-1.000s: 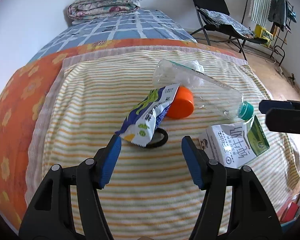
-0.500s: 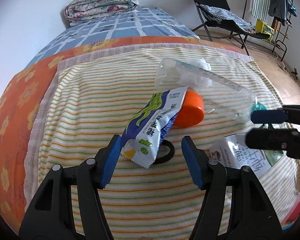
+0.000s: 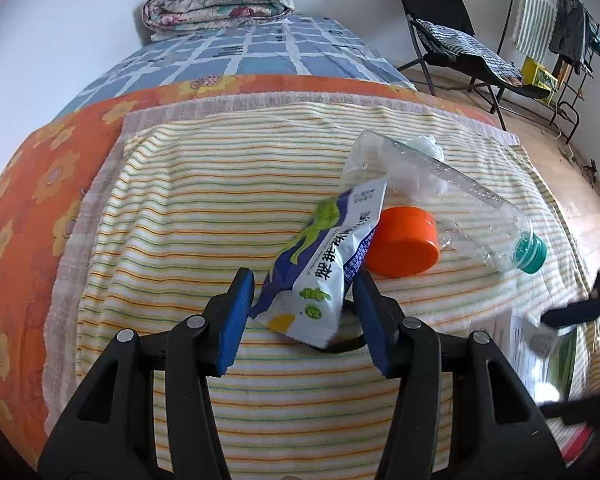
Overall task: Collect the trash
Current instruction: 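Move left tool to the snack wrapper while right tool approaches the green milk carton, then grasp the snack wrapper with left tool while right tool grasps the milk carton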
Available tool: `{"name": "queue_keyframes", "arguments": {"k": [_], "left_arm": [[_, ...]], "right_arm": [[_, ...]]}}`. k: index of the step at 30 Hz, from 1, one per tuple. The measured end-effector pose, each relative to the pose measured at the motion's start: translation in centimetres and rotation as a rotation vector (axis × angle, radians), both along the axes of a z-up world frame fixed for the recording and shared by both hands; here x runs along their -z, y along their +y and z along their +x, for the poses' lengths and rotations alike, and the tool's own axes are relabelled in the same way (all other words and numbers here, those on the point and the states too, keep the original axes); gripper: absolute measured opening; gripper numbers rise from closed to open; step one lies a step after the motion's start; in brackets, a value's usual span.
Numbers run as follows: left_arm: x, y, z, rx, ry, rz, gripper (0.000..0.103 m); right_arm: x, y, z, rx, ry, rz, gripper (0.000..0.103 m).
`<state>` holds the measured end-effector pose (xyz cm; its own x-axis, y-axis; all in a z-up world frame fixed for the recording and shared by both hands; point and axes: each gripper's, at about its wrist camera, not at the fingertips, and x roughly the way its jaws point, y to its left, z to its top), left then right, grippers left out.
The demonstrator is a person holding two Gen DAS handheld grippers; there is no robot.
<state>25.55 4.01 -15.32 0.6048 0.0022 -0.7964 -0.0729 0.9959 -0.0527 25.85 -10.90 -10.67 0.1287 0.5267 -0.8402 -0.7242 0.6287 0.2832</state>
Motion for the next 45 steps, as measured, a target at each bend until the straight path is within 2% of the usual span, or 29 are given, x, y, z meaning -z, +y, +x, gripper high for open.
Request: {"name": "queue_keyframes", "arguments": {"k": [3,6,16,20,22,24,34,45], "left_arm": [[0.5,-0.2,0.6,-0.001,0.008,0.0,0.053],[0.8,-0.3,0.9,0.002,0.01,0.009,0.053],[0.1,1.1,1.2,-0.033,-0.018,-0.053,0.05],[-0.2,2.3,0.8,-0.066,-0.018,-0.104,0.05],[-0.5,2.6,0.5,-0.073,-0.024,-0.102,0.05],[-1.0,2.8,0.0,-0.073,-0.03,-0.09,0.05],[-3.8,3.2,-4.0,-0.066,-0.062,-0.044,0.05],[-8.3,3.6,-10.9,-0.06,-0.112,-0.067,0.05]], "right_arm": [[0.3,0.8,-1.0,-0.03,-0.038,-0.039,0.071],[0.7,1.4,-1.6,-0.048,-0.079,-0.081,0.072],[1.5,2.9,-3.0,-0.086,-0.192,-0.202,0.073],[2.2,3.2,-3.4,-0.077,-0.227,-0.266,0.072],[2.2,3.0,-3.7,-0.082,-0.231,-0.261,0.071],[1.9,2.6,-3.9,-0.076,-0.222,-0.247,0.062],[-0.9,1.2,-5.4,-0.022,-0.232,-0.186,0.061],[-5.3,-2.6,-9.5,0.064,-0.238,-0.131,0.061]]}}
